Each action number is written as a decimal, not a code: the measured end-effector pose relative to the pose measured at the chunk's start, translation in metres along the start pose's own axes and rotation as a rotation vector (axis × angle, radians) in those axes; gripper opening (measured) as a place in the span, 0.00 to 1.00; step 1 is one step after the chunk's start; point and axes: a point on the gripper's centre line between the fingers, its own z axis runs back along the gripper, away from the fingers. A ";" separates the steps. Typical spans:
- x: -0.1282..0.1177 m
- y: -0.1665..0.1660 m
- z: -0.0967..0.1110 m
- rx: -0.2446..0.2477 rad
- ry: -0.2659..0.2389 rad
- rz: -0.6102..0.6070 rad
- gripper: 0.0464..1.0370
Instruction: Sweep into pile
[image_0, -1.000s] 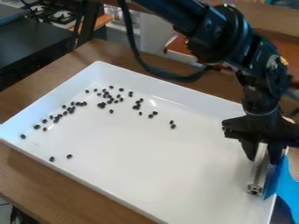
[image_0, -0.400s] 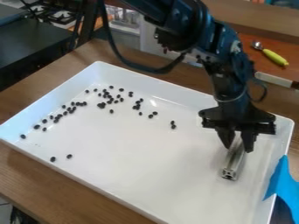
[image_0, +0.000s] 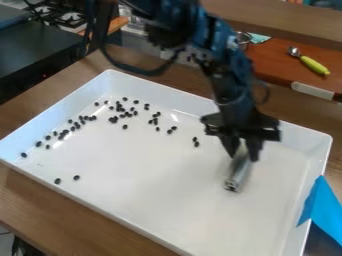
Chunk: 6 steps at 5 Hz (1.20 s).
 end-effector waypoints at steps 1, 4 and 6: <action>0.002 0.034 0.009 0.010 -0.015 0.028 0.33; 0.006 0.128 0.031 0.070 -0.041 0.049 0.33; 0.000 0.181 0.048 0.105 -0.023 0.054 0.33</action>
